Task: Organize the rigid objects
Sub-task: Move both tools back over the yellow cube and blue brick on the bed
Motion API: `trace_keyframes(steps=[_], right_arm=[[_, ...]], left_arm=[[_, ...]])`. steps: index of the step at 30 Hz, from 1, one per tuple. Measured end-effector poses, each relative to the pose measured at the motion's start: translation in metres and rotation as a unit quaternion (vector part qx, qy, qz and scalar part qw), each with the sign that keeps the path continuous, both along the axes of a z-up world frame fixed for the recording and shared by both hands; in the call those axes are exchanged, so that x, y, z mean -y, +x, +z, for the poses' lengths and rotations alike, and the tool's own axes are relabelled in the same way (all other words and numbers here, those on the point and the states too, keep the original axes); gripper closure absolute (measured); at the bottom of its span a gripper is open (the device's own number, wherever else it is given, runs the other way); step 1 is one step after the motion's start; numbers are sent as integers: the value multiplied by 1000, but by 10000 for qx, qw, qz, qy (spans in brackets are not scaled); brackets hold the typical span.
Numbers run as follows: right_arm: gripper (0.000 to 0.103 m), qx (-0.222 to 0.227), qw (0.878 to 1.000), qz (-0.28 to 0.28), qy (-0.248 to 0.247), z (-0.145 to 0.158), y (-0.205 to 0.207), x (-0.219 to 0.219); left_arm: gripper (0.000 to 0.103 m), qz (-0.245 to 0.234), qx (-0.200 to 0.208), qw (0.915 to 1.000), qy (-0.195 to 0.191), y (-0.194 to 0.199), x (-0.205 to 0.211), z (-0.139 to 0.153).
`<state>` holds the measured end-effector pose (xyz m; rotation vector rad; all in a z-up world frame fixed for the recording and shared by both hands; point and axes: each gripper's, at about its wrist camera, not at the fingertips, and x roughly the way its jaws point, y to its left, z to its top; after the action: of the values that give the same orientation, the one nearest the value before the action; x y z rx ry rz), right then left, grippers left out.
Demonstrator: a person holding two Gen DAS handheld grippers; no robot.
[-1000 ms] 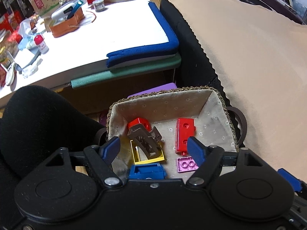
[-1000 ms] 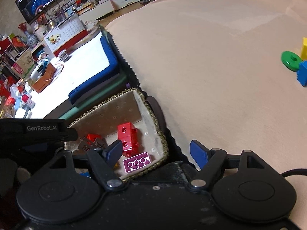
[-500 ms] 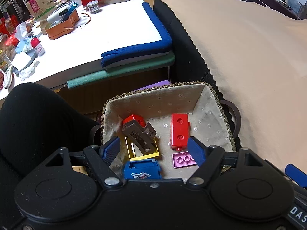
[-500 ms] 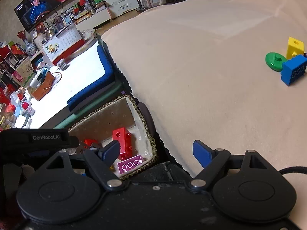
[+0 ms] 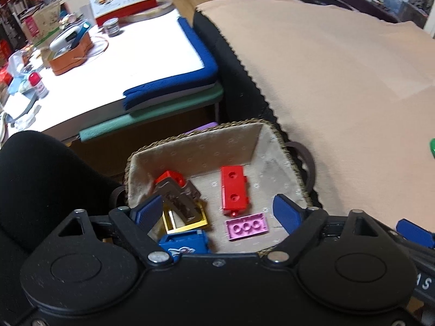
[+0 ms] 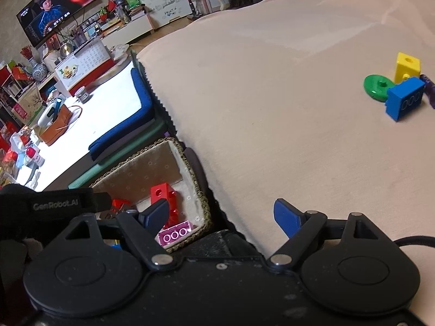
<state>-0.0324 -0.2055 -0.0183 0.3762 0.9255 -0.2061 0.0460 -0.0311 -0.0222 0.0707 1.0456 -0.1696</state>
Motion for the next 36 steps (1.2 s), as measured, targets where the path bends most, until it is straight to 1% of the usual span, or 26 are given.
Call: trace_keyframes(steps=[3,7,10,14,17,21,25,30,36], right_arm=[[19,40,10000,-90,-12,2,-2,6],[19,102,9996,-262,-71,4,-5,16],[19,151,9989,-425,-103,6,-9,27],[19,204,9974,-665,-187,7,-15,44],[19,230,9955,-881,-252,7,-20,59],[19,232,9909,-1252,-427,8,-29,80],[19,257,9849,-1614,-566,10,-41,101],[19,277,9779,-1937,-738,12,-52,119],[19,323,9723,-2187,-763,15,-65,138]], left_arm=[[17,-150,23,9998,-137,-3,3,1],[10,-373,108,9990,-240,-9,9,4],[10,-489,215,9982,-266,-14,14,5],[9,-633,253,9973,-288,-18,20,5],[9,-708,303,9963,-385,-22,22,6],[9,-884,425,9937,-545,-29,25,9],[9,-1071,535,9910,-590,-37,33,10],[9,-1493,710,9845,-584,-51,48,12],[9,-2061,960,9728,-454,-72,72,14]])
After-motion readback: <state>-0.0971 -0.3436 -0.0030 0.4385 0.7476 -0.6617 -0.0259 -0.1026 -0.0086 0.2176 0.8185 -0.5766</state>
